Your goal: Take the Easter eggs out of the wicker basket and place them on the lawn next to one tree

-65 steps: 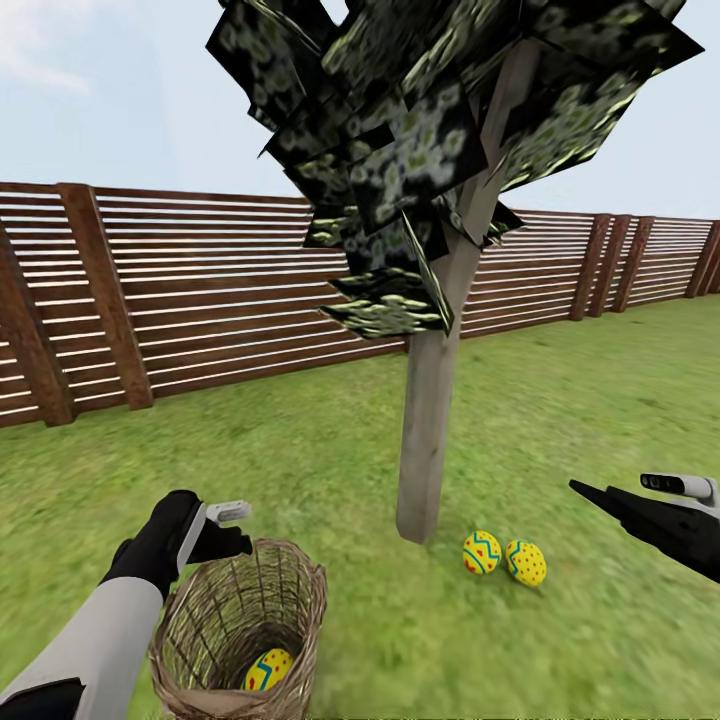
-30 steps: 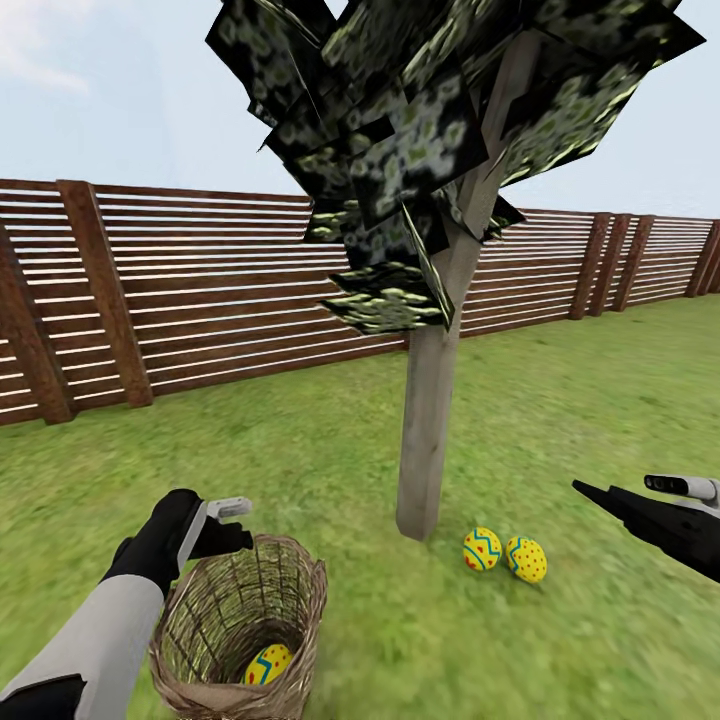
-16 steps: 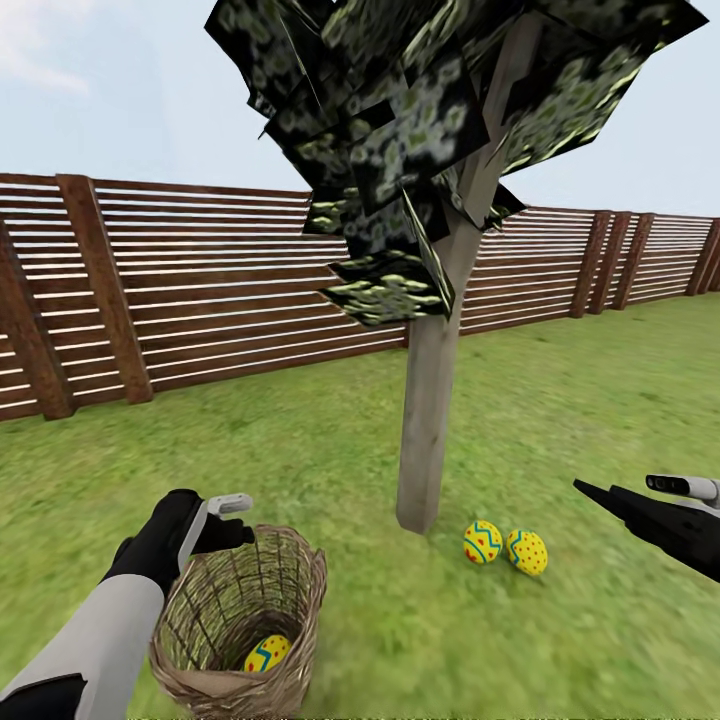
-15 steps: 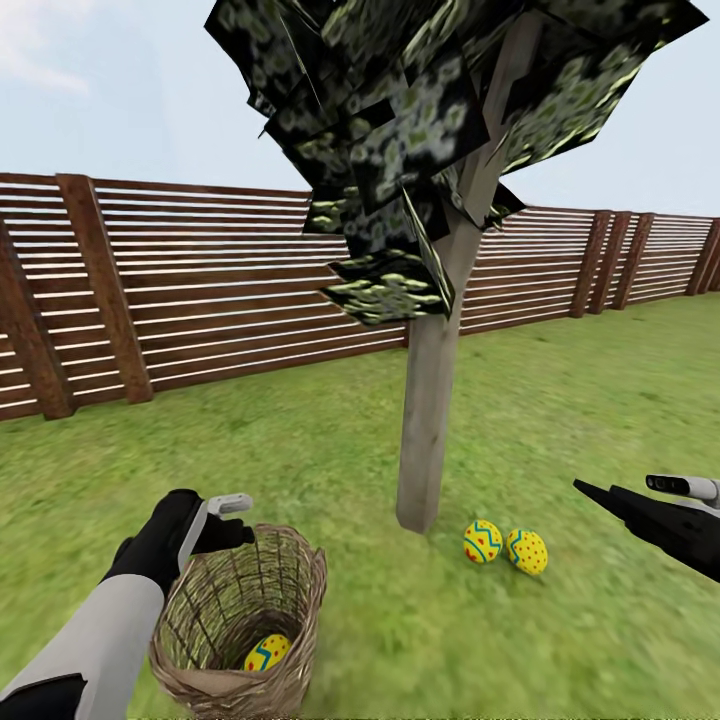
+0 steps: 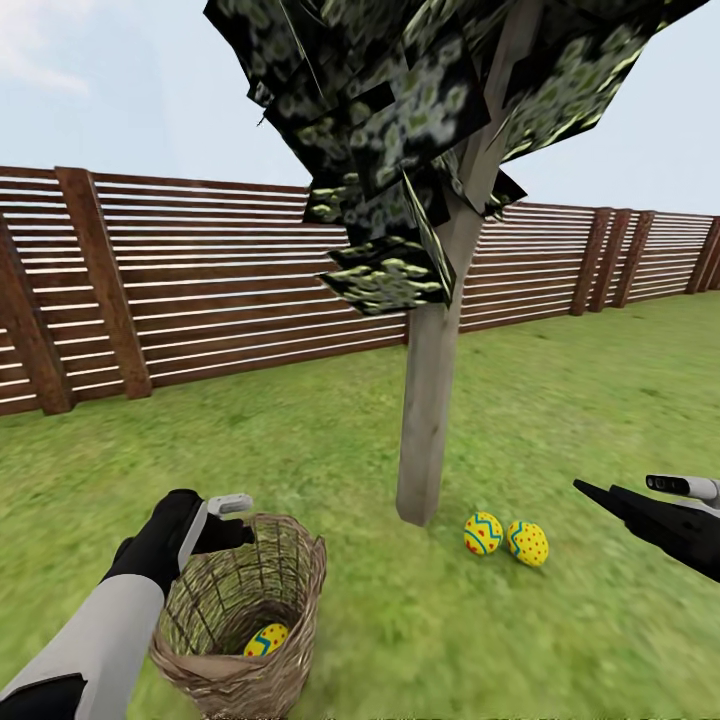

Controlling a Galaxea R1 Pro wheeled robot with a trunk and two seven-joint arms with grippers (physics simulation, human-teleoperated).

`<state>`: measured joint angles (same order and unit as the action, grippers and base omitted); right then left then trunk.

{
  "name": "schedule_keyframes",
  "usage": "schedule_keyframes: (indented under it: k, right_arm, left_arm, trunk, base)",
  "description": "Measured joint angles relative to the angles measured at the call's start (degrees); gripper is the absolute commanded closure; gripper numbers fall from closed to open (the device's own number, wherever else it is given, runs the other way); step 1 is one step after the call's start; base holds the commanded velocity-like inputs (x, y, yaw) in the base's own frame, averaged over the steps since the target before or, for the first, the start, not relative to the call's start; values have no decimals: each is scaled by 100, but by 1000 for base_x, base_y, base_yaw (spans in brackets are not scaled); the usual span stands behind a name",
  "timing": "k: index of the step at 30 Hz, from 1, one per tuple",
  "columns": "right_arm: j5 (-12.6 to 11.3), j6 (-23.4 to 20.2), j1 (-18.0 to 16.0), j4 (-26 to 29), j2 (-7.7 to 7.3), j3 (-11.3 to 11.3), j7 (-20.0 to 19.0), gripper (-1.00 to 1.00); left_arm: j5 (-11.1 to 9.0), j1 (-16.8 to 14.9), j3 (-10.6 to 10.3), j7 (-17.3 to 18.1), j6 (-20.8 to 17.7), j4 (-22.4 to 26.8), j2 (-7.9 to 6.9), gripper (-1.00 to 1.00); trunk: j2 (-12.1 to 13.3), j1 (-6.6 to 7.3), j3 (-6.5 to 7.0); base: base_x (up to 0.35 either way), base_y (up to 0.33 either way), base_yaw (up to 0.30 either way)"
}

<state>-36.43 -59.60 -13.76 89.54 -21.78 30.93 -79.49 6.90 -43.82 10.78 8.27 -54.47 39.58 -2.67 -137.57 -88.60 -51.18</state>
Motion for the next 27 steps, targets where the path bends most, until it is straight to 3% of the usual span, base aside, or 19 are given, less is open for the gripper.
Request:
schedule_keyframes:
  k: [14,27]
  right_arm:
    - [-1,0,0,2,0,0,0,-100]
    - [-5,0,0,2,3,0,0,-100]
  left_arm:
    - [6,0,1,6,6,0,0,-100]
    - [14,0,-6,6,12,0,0,-100]
  trunk:
    - [-562,-308,-251]
    - [-581,-343,-539]
  base:
    - [0,0,0]
    - [0,0,0]
